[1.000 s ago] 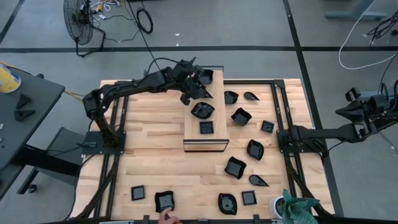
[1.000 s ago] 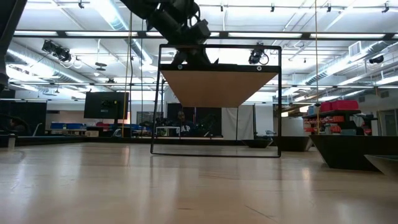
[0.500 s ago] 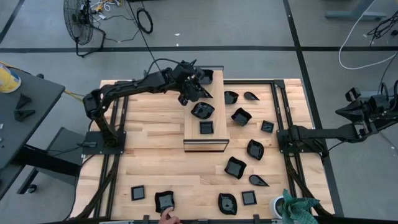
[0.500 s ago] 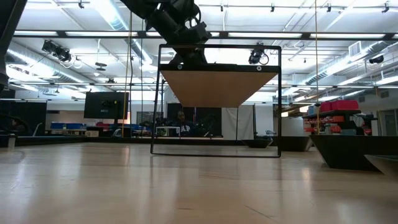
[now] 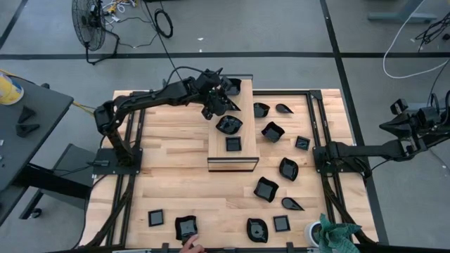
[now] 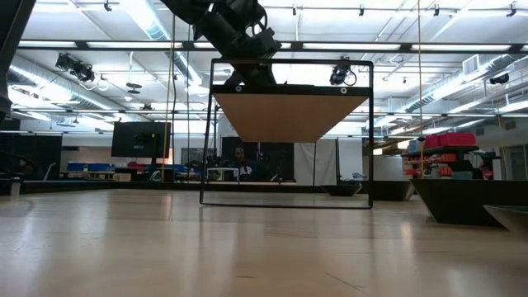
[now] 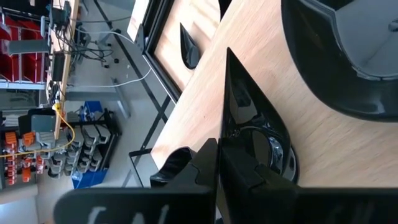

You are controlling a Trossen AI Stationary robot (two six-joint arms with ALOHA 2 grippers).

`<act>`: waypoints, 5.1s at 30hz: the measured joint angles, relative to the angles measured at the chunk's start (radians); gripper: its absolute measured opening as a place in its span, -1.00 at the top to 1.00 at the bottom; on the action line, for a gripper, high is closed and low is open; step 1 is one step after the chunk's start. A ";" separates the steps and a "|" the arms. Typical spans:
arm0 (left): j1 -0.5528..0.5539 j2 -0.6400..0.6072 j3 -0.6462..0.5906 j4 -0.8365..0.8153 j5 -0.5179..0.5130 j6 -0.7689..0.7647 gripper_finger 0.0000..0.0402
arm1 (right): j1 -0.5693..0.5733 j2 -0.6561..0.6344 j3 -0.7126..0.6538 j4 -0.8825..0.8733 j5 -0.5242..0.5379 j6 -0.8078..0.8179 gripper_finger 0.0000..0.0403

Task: Pick & Place Mini shaped plates
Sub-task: Stack the drop-shaped plate on top of the drop-shaped plate on the shelf

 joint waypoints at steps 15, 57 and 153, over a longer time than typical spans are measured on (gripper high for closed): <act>-0.002 0.000 0.000 0.000 0.000 -0.004 0.93 | 0.000 0.000 0.000 0.000 0.000 0.000 0.95; -0.006 -0.001 0.000 0.015 -0.040 0.001 0.29 | 0.000 0.000 0.000 0.000 0.000 0.000 0.95; 0.026 0.026 0.000 -0.056 -0.026 -0.169 0.98 | 0.000 0.000 0.000 0.000 0.000 0.000 0.95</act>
